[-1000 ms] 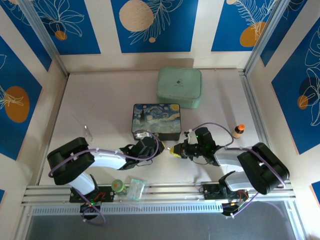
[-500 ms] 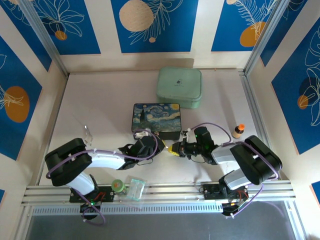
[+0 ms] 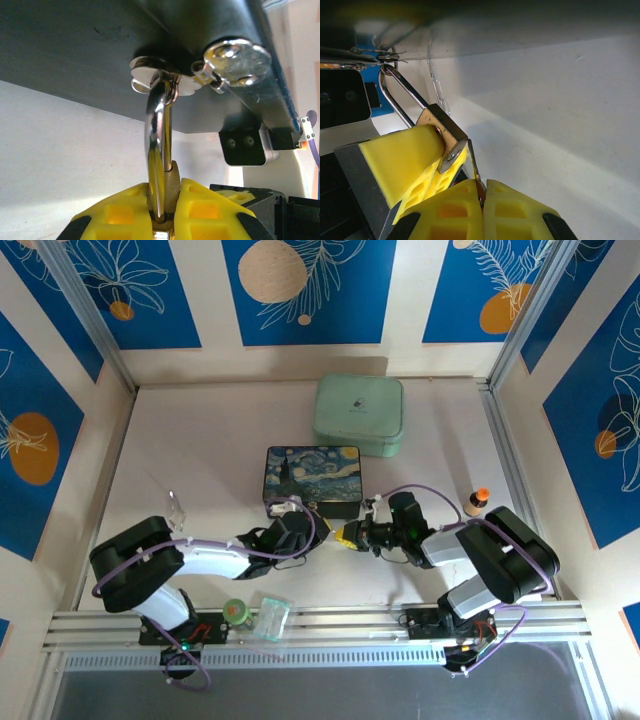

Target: Unlock the padlock with the key

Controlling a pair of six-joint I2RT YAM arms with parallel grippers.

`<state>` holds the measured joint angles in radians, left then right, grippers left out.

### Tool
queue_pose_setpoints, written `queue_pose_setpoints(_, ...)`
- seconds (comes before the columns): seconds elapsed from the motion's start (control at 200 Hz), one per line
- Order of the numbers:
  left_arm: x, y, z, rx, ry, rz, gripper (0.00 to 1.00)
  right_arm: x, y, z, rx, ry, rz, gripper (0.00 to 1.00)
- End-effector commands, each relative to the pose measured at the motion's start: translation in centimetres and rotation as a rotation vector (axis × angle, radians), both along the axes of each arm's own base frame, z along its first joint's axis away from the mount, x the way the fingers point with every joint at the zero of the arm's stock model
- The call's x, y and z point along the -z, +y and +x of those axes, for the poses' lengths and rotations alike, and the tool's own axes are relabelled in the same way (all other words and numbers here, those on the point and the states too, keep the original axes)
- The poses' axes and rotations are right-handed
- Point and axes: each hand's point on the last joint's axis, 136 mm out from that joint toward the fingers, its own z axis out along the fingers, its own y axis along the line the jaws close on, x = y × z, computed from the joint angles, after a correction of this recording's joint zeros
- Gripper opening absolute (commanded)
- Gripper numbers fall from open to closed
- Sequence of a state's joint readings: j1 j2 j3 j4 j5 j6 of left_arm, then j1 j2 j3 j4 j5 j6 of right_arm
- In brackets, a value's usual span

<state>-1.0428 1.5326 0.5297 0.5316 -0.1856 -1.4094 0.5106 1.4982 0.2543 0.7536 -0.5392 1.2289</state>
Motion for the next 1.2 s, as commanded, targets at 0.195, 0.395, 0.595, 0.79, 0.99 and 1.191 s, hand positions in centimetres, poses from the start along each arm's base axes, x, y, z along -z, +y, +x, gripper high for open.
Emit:
queue_pose_setpoints(0.195, -2.0, -1.7, 0.6, 0.009, -0.032, -0.100, 0.02, -2.6, 0.9, 0.3, -0.019, -0.109, 0.066, 0.00)
queue_pose_setpoints(0.395, -2.1, -1.4, 0.6, -0.004, -0.025, -0.097, 0.02, -2.2, 0.3, 0.0, 0.002, -0.087, 0.042, 0.00)
queue_pose_setpoints(0.595, -2.3, -0.9, 0.8, -0.027, -0.032, -0.091, 0.01, -1.8, 0.1, -0.2, 0.006, -0.069, 0.040, 0.00)
queue_pose_setpoints(0.79, -3.0, -1.1, 1.2, -0.035, -0.051, -0.097, 0.01, -1.8, -0.2, -0.6, 0.019, -0.072, 0.039, 0.00)
queue_pose_setpoints(0.99, -2.8, -1.2, 1.2, -0.032, -0.044, -0.098, 0.01, -2.3, -0.3, -0.5, 0.021, -0.095, 0.029, 0.00)
queue_pose_setpoints(1.191, -3.5, -1.6, 1.2, -0.021, -0.053, -0.117, 0.01, -2.2, 0.0, -0.5, 0.005, -0.094, 0.026, 0.00)
